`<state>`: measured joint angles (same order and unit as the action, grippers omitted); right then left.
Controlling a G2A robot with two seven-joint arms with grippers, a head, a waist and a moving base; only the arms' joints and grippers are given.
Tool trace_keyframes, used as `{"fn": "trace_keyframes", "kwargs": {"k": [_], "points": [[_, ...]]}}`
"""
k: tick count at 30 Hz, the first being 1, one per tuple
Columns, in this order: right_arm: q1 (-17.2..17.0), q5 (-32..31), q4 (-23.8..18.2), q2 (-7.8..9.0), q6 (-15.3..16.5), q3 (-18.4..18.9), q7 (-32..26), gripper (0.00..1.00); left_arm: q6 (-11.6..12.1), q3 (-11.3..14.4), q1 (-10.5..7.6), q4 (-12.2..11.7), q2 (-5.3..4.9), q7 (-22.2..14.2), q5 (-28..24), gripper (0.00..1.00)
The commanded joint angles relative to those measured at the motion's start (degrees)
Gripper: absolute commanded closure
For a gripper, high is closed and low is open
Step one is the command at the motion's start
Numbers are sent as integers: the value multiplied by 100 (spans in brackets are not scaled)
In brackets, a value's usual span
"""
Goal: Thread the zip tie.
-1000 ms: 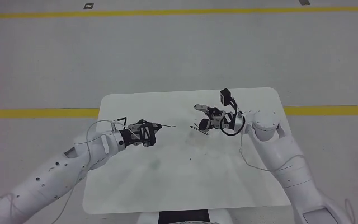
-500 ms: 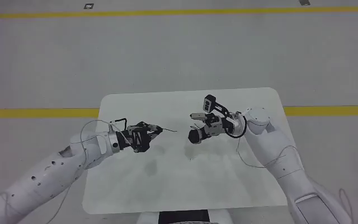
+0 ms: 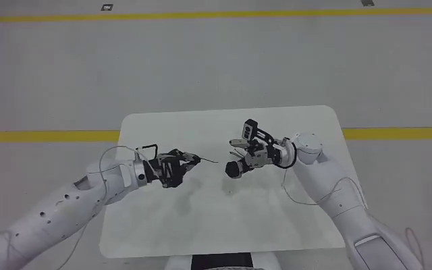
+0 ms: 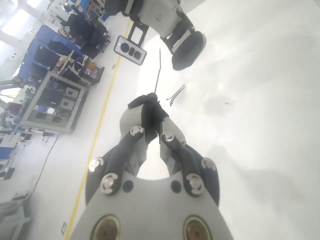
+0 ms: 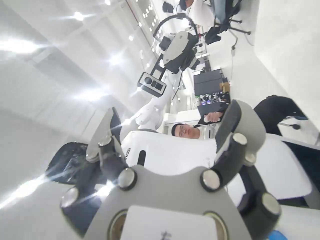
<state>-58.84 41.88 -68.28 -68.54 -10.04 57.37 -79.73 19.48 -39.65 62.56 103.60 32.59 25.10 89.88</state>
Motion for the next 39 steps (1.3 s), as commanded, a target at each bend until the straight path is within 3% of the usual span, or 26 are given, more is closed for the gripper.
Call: {"fn": "trace_keyframes", "kwargs": {"k": [1, 9, 33, 39], "points": [[28, 238, 72, -8, -37, -107, 8, 0, 0, 105, -57, -44, -5, 192, 7, 100], [245, 617, 460, 10, 27, -434, 8, 0, 0, 598, -440, -74, 10, 346, 7, 100], [244, 628, 490, 13, 66, -434, 46, 0, -12, 598, -435, -71, 13, 335, -2, 100], [224, 671, 397, -16, -371, -531, 249, 0, 0, 570, -400, -62, 62, 302, 7, 100]]}}
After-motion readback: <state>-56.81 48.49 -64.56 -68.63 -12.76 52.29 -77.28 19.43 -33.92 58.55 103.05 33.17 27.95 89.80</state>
